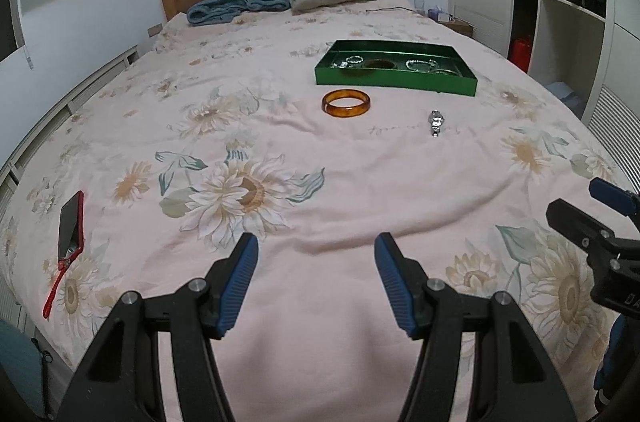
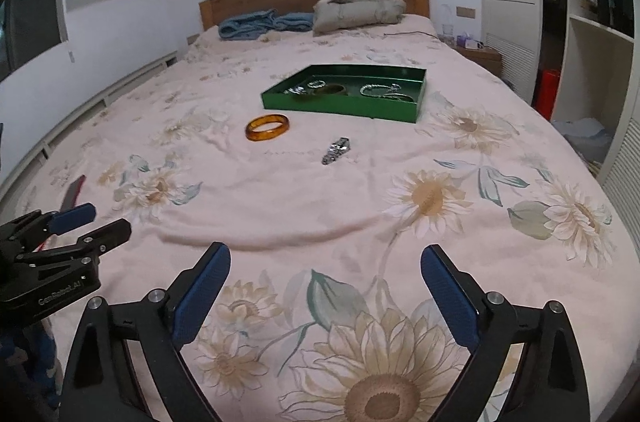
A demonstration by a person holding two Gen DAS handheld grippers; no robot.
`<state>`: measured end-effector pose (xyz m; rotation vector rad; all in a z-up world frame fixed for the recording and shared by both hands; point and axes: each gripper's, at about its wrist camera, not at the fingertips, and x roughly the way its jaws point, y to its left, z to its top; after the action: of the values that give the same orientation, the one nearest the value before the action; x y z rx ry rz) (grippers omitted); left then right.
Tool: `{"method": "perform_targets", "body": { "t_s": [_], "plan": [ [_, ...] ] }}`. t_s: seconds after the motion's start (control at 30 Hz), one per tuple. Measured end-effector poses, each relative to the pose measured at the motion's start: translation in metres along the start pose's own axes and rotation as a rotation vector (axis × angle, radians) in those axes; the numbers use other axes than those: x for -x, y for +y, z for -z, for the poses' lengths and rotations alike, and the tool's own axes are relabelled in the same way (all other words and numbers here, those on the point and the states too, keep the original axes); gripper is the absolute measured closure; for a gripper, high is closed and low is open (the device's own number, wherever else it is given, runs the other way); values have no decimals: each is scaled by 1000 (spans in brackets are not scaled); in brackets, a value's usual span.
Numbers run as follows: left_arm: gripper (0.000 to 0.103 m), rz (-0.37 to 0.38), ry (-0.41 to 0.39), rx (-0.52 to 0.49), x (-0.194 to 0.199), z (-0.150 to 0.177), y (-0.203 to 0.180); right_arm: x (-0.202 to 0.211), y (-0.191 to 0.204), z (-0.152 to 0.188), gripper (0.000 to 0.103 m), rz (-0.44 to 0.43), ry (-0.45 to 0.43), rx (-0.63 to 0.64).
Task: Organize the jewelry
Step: 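Withdraw both tools and move them toward the amber bangle and watch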
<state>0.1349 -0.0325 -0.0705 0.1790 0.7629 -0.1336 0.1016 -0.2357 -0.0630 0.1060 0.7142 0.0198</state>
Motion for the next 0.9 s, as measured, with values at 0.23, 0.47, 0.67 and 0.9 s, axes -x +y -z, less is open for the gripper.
{"method": "perform_targets", "body": {
  "t_s": [0.23,0.47,0.67,0.9],
  "plan": [
    [44,-1,18,3,-12,0,0,-5,3,-6,8,86,11,36],
    [44,25,28,6,-19,-6,-2,-4,-1,-15,8,123,2,51],
    [44,30,34,12,-24,-10,-4,-6,-5,-19,8,184,4,60],
    [44,35,34,15,-29,-15,-7,-11,-12,-21,8,201,8,62]
  ]
}}
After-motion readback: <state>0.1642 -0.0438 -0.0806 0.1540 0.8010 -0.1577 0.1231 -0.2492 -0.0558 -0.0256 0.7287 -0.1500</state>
